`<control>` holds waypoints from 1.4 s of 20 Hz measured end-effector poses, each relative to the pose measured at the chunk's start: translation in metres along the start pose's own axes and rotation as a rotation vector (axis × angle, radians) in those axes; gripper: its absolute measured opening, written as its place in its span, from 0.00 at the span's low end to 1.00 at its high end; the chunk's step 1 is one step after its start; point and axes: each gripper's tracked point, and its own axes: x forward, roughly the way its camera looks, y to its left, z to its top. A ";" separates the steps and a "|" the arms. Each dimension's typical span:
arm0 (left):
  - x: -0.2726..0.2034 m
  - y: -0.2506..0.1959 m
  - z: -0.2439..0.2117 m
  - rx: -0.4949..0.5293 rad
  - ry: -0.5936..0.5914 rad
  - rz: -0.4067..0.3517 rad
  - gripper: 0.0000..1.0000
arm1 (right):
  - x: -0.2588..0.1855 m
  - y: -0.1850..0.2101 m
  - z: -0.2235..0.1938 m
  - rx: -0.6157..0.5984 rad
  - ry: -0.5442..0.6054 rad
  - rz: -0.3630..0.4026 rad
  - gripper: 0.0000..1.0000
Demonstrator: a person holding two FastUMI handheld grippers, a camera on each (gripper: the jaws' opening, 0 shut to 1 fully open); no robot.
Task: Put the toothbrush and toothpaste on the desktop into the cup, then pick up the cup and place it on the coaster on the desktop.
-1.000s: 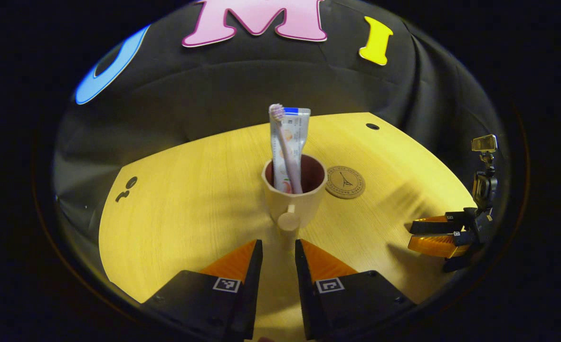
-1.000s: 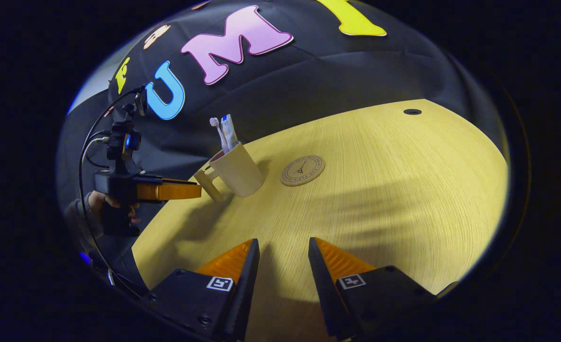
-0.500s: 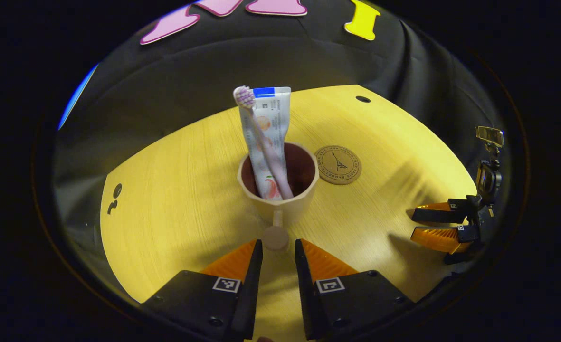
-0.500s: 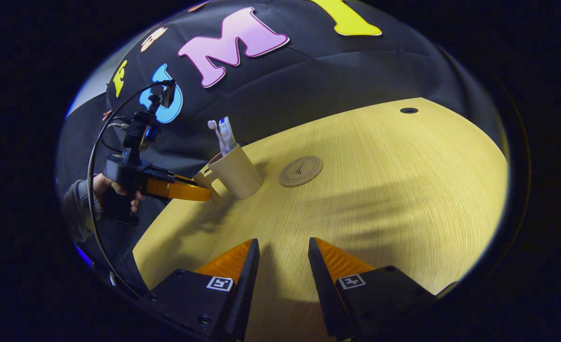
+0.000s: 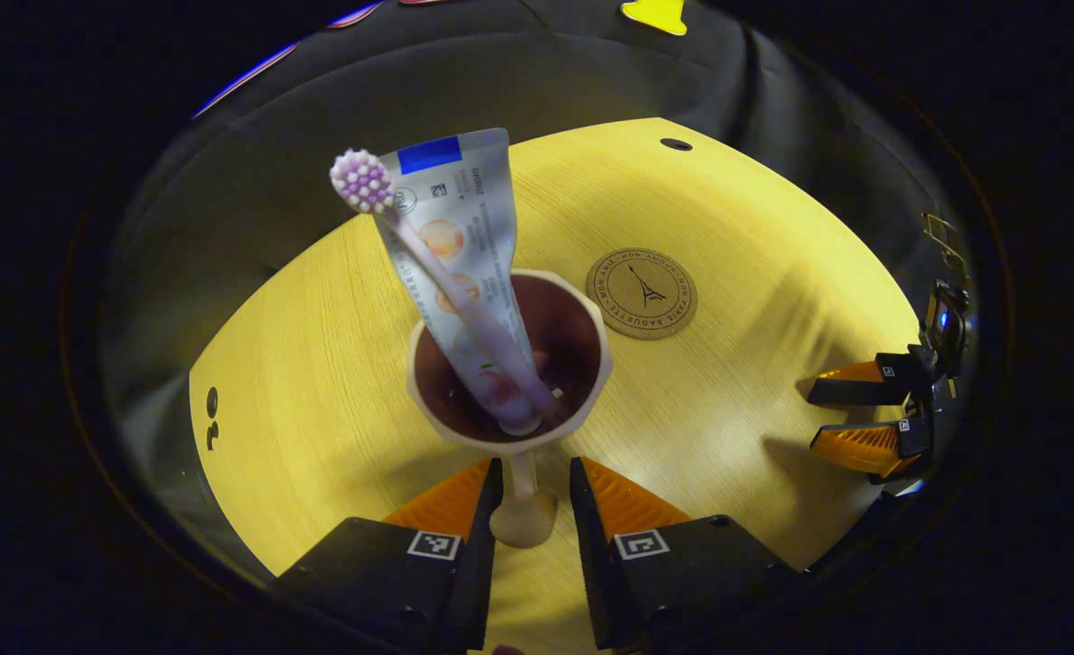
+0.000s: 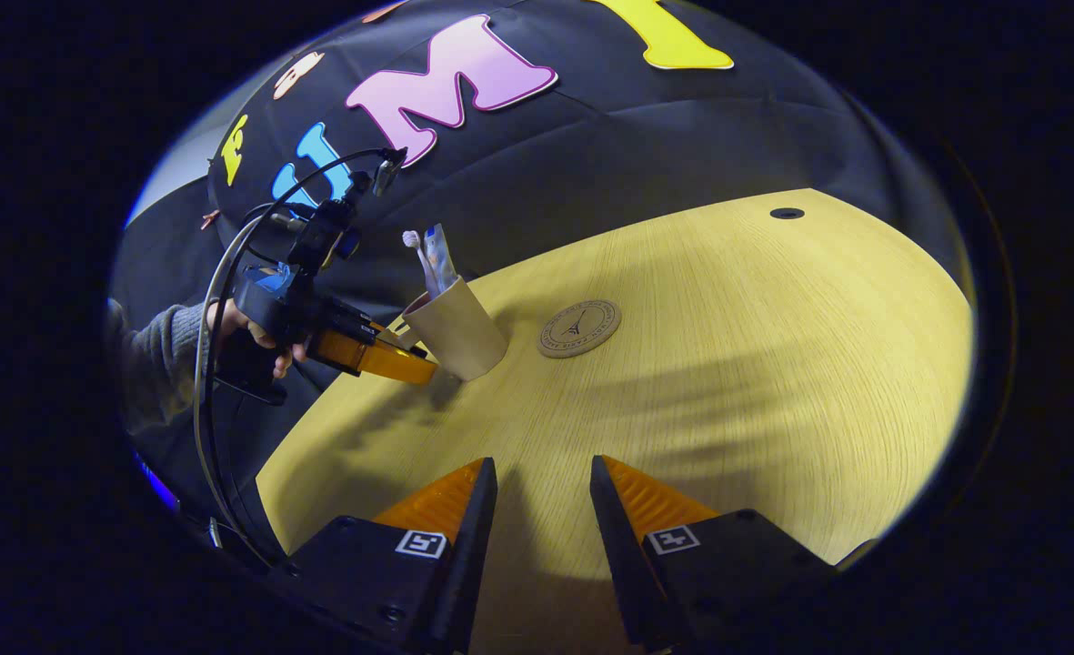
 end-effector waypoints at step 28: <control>0.002 0.005 0.006 -0.088 -0.114 -0.031 0.19 | 0.005 -0.007 0.010 0.042 -0.010 -0.028 0.65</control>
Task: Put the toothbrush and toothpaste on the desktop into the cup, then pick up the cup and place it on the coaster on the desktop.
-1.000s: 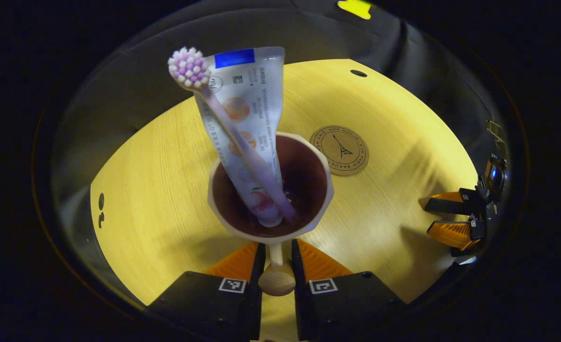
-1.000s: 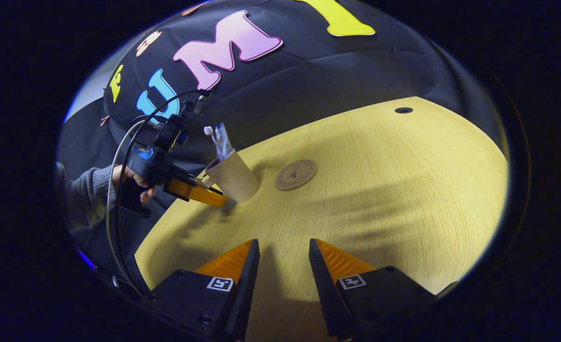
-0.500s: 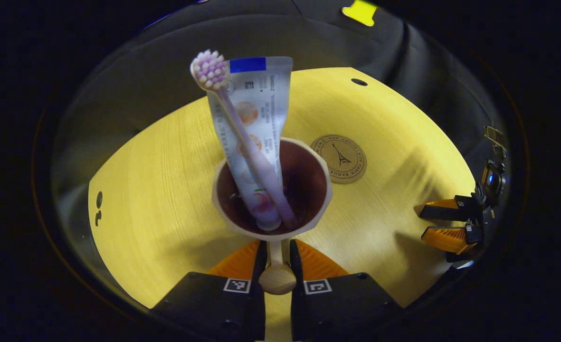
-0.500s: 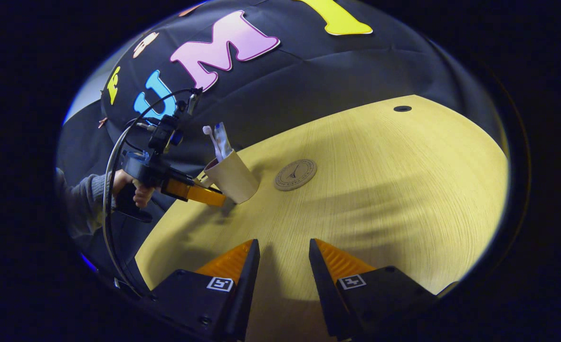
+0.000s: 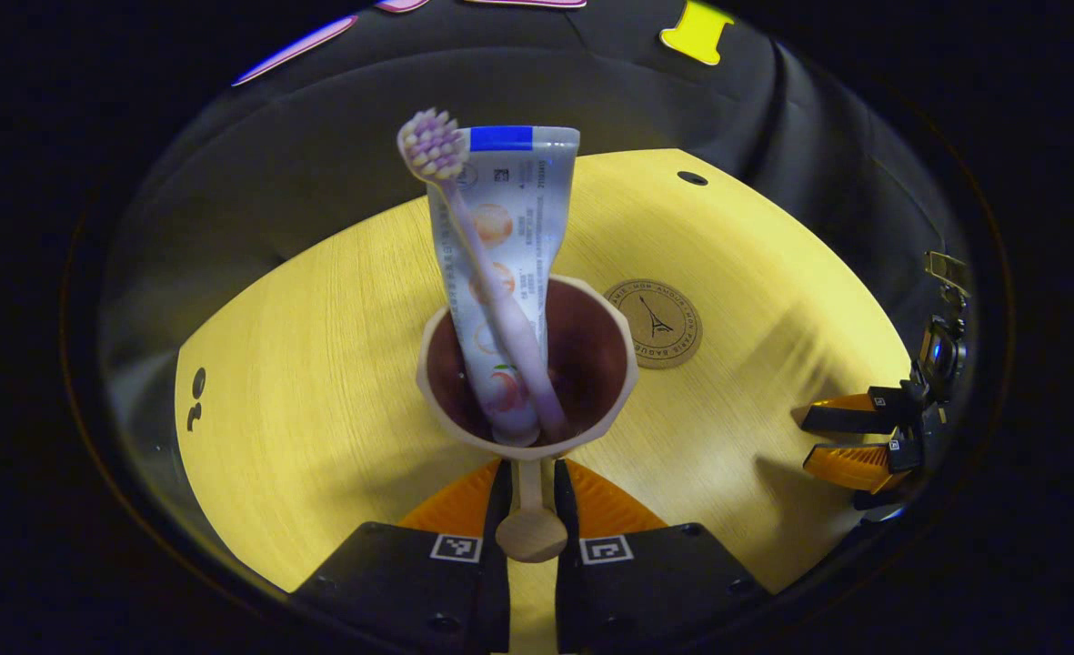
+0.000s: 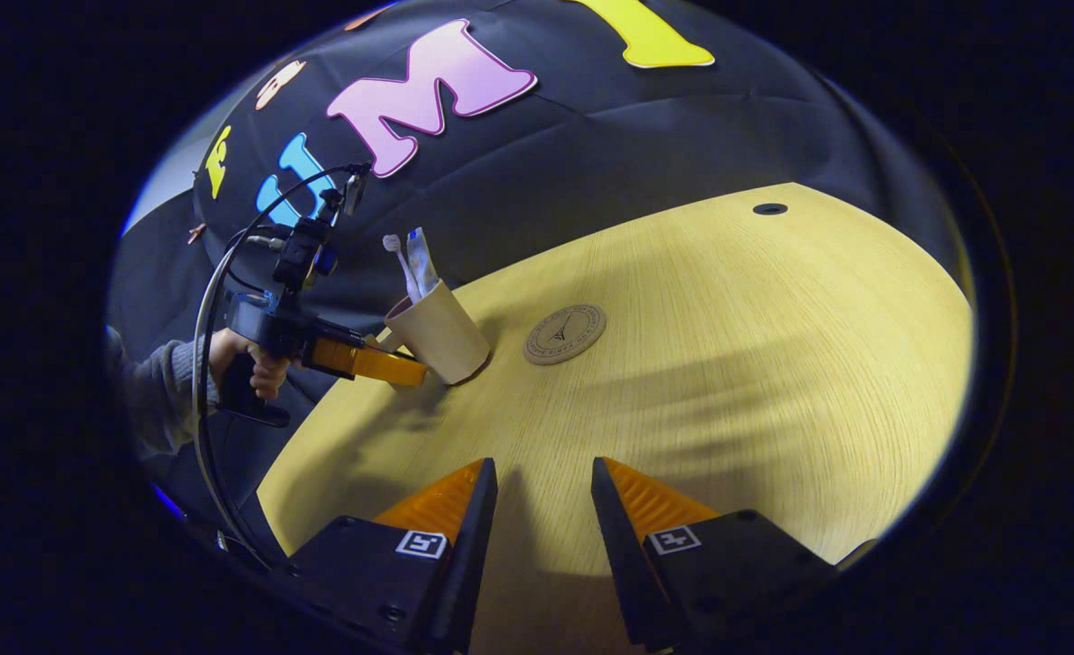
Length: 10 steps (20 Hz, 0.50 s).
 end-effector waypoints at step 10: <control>-0.009 -0.013 0.014 -0.007 -0.064 -0.031 0.23 | -0.008 -0.003 0.008 0.000 -0.019 -0.004 0.65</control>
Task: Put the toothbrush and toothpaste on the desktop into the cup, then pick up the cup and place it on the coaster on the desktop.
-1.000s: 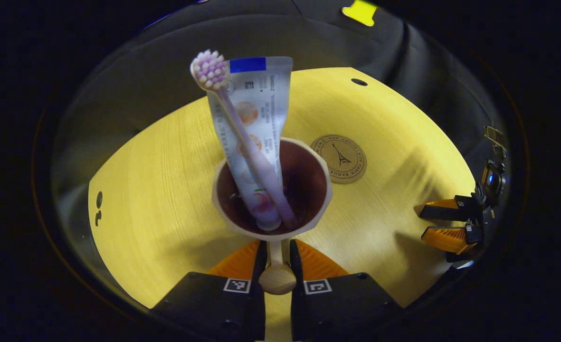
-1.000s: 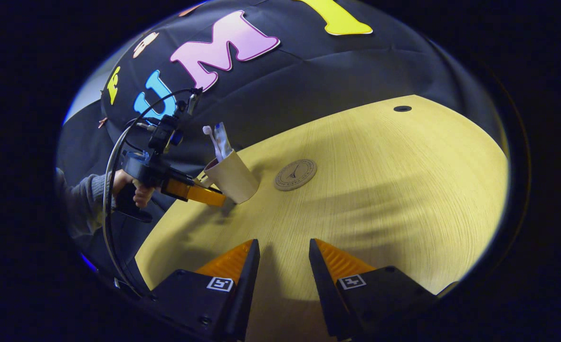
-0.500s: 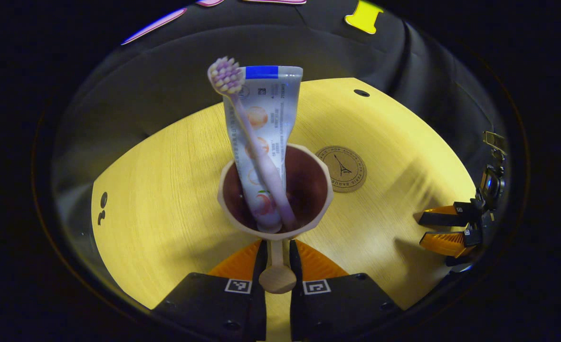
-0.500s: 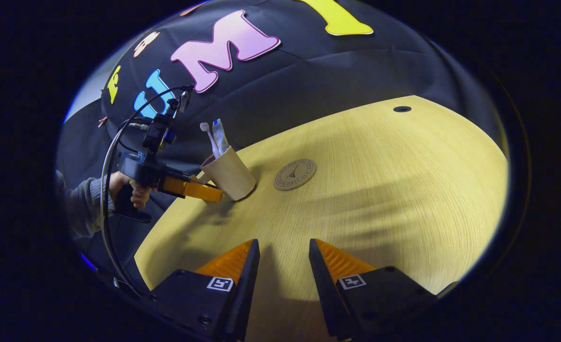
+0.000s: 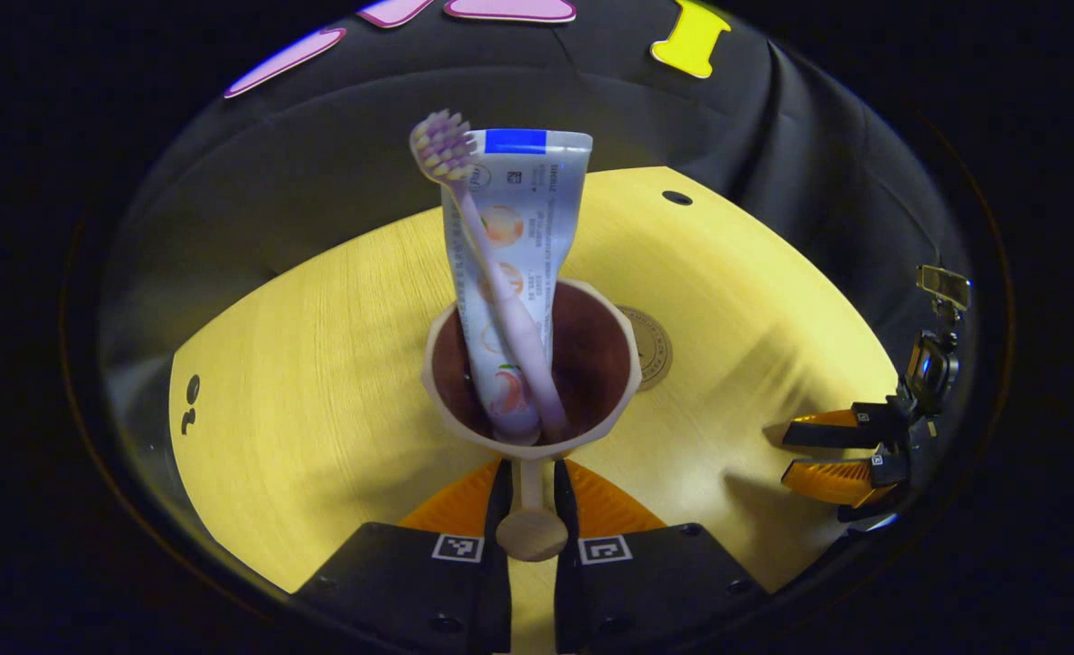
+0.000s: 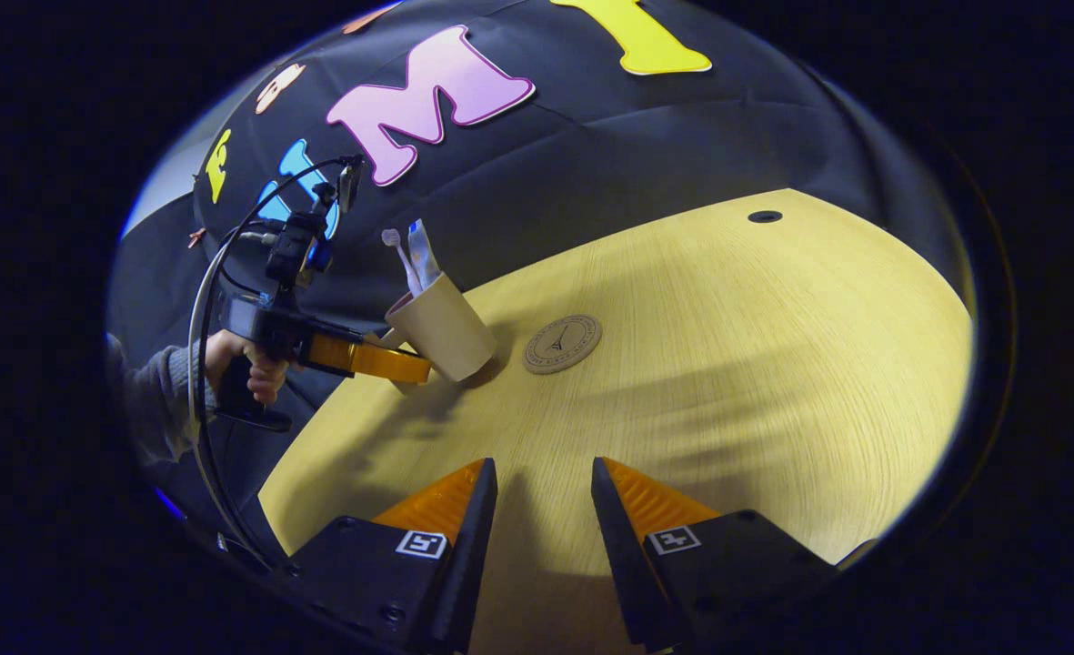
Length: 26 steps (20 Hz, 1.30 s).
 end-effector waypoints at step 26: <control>0.051 -0.052 0.041 0.074 0.001 -0.026 0.23 | -0.027 -0.048 0.017 0.059 -0.022 -0.035 0.65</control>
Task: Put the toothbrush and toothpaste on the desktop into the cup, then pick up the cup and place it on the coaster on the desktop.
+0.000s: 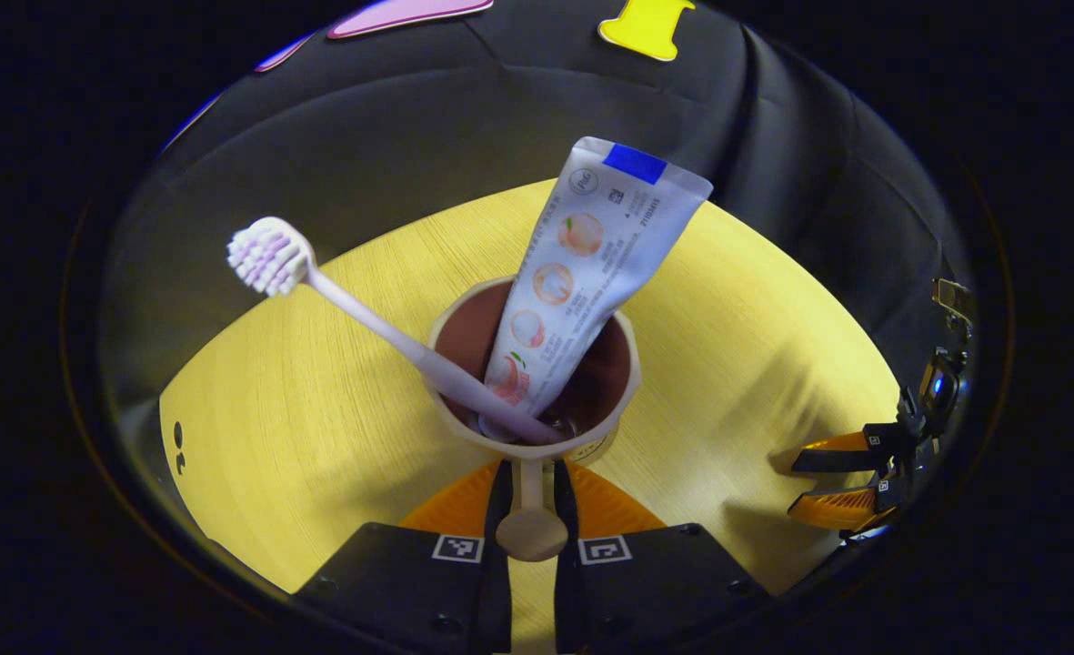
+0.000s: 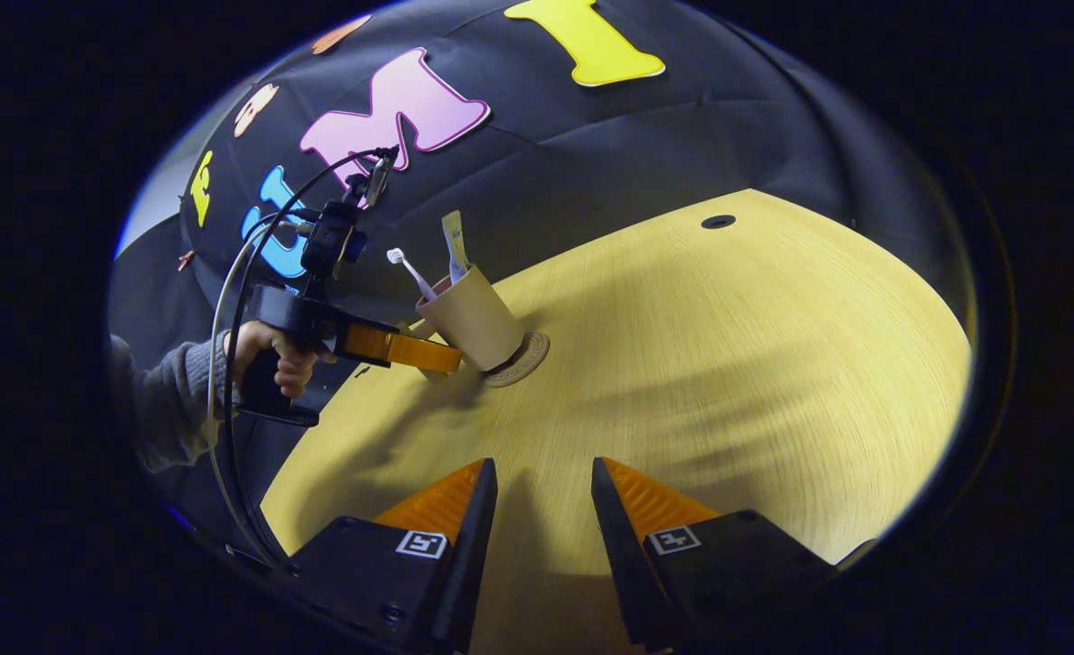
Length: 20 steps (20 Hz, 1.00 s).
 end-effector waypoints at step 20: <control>0.016 -0.009 0.000 0.019 0.019 -0.011 0.33 | 0.008 -0.003 0.002 0.029 0.005 -0.005 0.65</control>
